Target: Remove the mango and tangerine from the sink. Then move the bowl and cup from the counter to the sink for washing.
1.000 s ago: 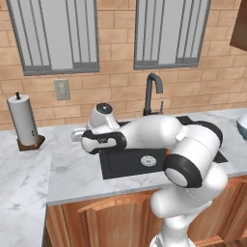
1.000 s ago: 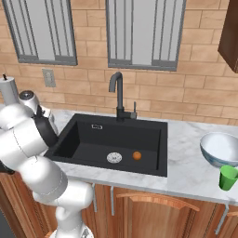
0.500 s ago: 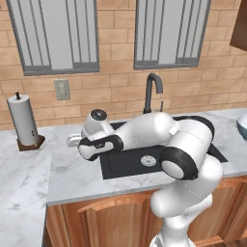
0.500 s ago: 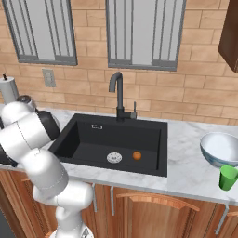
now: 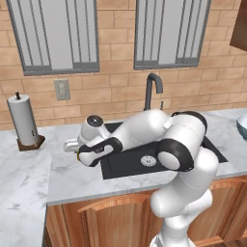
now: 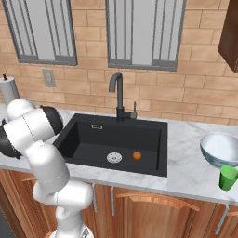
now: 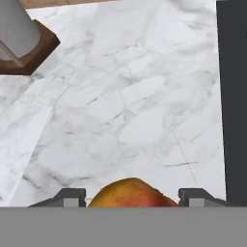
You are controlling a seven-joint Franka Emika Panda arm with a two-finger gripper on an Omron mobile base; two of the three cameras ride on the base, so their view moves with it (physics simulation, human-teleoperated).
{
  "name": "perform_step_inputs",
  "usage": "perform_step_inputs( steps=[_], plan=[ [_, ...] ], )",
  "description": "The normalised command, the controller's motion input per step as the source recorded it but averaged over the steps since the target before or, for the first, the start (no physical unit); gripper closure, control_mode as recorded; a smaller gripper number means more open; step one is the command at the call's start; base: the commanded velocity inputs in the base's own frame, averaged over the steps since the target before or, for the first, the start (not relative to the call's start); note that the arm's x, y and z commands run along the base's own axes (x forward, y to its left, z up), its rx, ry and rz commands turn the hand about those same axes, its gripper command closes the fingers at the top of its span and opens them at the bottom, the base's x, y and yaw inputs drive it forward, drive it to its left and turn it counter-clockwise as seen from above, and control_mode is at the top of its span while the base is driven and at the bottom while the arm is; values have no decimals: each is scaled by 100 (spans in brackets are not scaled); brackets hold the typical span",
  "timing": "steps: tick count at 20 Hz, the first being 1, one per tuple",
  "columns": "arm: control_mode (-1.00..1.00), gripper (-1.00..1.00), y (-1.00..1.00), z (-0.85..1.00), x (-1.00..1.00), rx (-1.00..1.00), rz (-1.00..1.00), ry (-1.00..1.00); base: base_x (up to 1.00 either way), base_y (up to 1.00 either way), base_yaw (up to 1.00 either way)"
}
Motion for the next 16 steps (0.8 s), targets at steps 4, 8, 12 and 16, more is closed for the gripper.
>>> perform_step_inputs(
  steps=[4,8,12,16],
  plan=[
    [-100,100,14,-20,0,0,0,6,0,0,0],
    [-100,100,10,-18,0,0,0,8,0,0,0],
    [-100,100,9,-19,0,0,0,9,0,0,0],
    [-100,100,9,-19,0,0,0,9,0,0,0]
  ],
)
